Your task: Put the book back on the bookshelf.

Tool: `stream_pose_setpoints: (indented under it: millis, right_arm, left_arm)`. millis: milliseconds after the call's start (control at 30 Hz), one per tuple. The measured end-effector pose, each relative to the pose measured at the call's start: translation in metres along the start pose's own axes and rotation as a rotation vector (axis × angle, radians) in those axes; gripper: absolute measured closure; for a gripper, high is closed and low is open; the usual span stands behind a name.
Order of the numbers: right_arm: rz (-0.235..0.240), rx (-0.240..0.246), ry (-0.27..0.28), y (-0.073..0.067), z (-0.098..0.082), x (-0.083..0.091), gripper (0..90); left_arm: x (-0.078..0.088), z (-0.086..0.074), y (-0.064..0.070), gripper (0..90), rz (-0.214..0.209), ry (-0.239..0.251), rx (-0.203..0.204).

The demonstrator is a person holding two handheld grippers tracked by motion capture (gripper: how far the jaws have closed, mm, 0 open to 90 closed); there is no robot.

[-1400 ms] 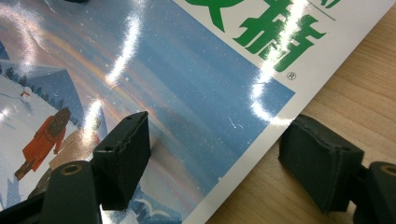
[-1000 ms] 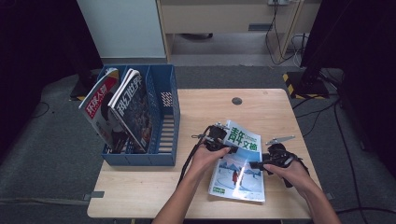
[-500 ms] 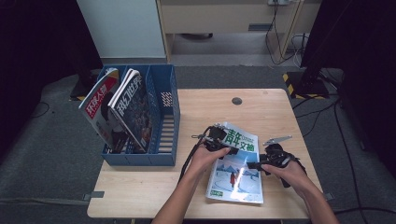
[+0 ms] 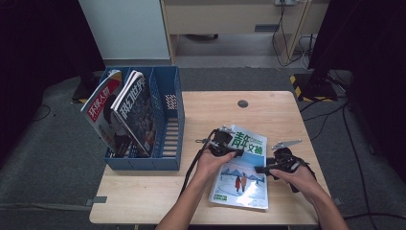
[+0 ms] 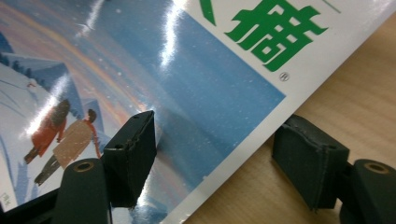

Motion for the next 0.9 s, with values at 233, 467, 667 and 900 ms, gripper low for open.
stream_pose_setpoints:
  millis: [233,467,667,900]
  right_arm:
    - [-0.019,0.022,0.078,-0.002,0.009,0.01,21.2]
    - [-0.025,0.027,0.114,-0.002,0.014,0.015,17.9]
    - [-0.023,0.029,0.112,-0.004,0.015,0.014,17.4]
    - [-0.019,0.033,0.118,-0.006,0.02,0.012,17.5]
  left_arm:
    - [0.013,0.008,0.017,71.1,-0.001,0.062,-0.096]
    - [0.027,0.017,0.019,71.6,0.006,0.143,-0.137]
    - [0.032,0.022,0.016,71.9,0.012,0.174,-0.158]
    - [0.039,0.026,0.017,72.1,0.012,0.202,-0.179]
Point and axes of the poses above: each handheld gripper's, and its own axes: x roughly backward along the jaws, z roughly out of its top, y roughly to its right, the point moved 3 cm from there along -x, roughly forward along the jaws, and after that the axes turned 2 degrees about z, right-handed, at the moved point
